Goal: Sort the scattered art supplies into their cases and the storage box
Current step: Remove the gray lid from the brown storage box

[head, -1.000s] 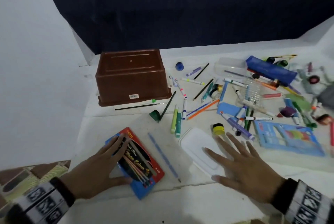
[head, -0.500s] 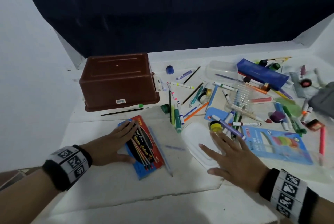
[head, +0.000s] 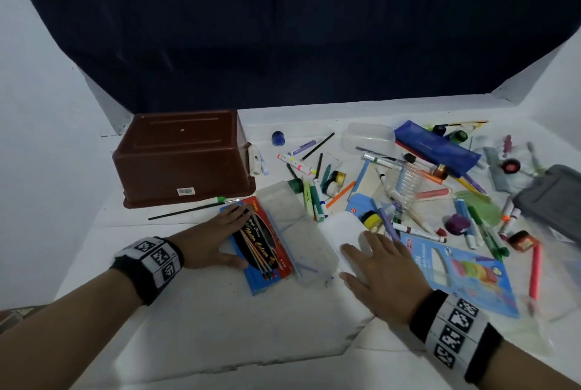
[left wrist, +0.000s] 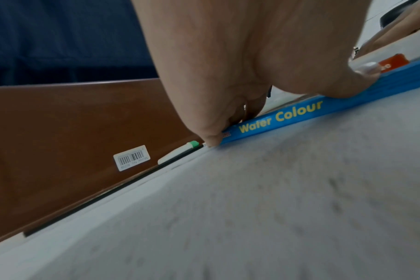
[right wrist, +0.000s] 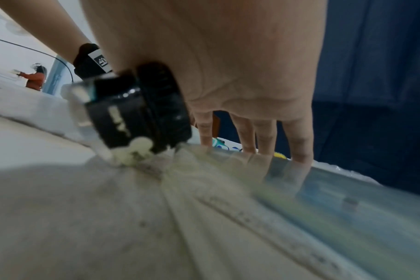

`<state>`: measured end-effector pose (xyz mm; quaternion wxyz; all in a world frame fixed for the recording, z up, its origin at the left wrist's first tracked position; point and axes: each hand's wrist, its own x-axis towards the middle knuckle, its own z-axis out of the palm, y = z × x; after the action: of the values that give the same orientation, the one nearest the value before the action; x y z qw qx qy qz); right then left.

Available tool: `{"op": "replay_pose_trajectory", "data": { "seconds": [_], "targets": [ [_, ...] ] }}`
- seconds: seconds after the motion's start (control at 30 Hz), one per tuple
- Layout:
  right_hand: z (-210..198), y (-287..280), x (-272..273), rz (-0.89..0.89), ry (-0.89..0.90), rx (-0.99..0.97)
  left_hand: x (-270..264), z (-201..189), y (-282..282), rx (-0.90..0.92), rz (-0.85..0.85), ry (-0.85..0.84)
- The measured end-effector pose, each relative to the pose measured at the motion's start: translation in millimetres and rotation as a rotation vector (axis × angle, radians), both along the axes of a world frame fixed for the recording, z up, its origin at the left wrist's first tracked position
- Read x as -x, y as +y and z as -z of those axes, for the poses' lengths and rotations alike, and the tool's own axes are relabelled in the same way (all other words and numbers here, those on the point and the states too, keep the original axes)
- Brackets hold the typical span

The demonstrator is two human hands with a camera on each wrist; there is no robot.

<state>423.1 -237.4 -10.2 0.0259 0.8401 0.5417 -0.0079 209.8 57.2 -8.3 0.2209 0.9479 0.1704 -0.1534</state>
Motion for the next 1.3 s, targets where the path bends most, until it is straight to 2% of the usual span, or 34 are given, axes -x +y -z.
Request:
{"op": "replay_pose_trajectory", "data": {
  "seconds": [0.27,0.4,0.53,0.6,0.67,0.8,0.87,1.0,1.13,1.3],
  "targets": [
    [-0.6,2.7,-9.8,0.046,-0.007,0.0,-23.1,-10.2,-3.6,-0.02,-0.001,0.005],
    [-16.2,11.1,-0.4,0.048,0.045,-0.029,-12.9,-16.6,-9.4,-0.005,-0.018,-0.088],
    [-26.2,32.5,15.9,-0.008,0.146,-0.146,18.9,-11.0,0.2,-0.034,-0.235,-0.208],
    [-29.6,43.0,28.0,-0.078,0.173,-0.156,37.1,-12.3,15.8,-0.135,-0.354,-0.24],
    [-31.5,52.7,41.6,-0.174,0.201,-0.132,51.8,-14.3,34.3,-0.235,-0.408,-0.193],
    [-26.4,71.7,63.1,-0.339,0.137,0.029,60.8,-14.0,52.2,-0.217,-0.276,0.088],
    [-22.8,77.5,68.8,-0.353,0.084,0.154,57.8,-10.6,49.3,-0.223,-0.215,0.152],
    [-12.9,79.5,74.8,-0.235,0.041,0.311,49.6,-3.0,49.5,-0.239,-0.274,0.114],
    [-8.4,76.9,79.1,-0.212,-0.001,0.303,42.6,-7.3,33.7,-0.159,-0.24,0.103],
    [-9.1,70.4,80.5,-0.182,0.037,0.307,26.6,-9.1,-1.0,-0.024,-0.249,0.04]
  ]
}}
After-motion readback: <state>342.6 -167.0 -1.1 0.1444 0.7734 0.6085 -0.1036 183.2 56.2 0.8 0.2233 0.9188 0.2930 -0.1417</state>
